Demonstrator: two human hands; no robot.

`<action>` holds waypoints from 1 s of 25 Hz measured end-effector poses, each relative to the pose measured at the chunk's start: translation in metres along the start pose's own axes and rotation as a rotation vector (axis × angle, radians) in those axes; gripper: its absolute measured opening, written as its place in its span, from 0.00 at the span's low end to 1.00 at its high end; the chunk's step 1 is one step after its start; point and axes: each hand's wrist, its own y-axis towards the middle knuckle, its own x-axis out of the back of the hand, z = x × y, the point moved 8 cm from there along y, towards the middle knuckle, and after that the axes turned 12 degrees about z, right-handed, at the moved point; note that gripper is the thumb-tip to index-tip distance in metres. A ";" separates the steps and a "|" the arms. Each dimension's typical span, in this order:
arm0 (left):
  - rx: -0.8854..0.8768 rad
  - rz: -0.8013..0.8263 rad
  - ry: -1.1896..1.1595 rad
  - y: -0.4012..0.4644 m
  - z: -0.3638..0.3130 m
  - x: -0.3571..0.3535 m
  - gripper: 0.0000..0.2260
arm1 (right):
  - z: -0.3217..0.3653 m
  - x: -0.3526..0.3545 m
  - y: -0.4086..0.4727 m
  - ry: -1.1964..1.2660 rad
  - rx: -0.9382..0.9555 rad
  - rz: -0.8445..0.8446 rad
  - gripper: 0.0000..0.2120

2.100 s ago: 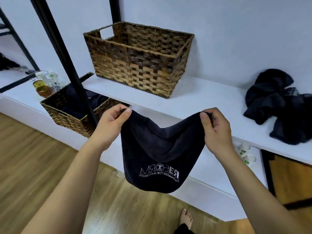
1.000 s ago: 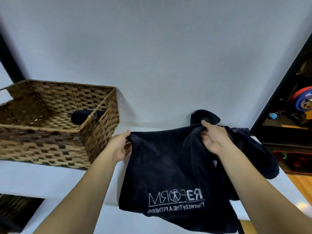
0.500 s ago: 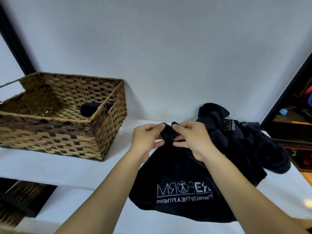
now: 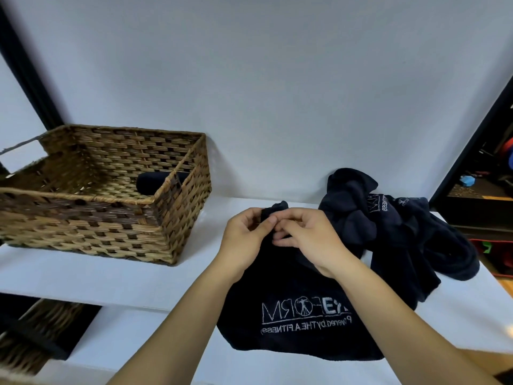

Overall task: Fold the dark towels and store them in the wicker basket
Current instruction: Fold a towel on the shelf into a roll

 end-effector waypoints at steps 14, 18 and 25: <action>-0.088 0.369 0.143 -0.054 -0.092 0.038 0.06 | 0.059 -0.040 0.008 -0.966 0.155 0.449 0.19; -0.083 0.325 0.212 -0.084 -0.108 0.056 0.05 | 0.060 -0.050 0.002 -1.063 0.162 0.435 0.21; -0.105 0.002 0.057 -0.134 -0.125 0.105 0.10 | 0.075 -0.084 -0.044 -0.823 0.539 0.221 0.05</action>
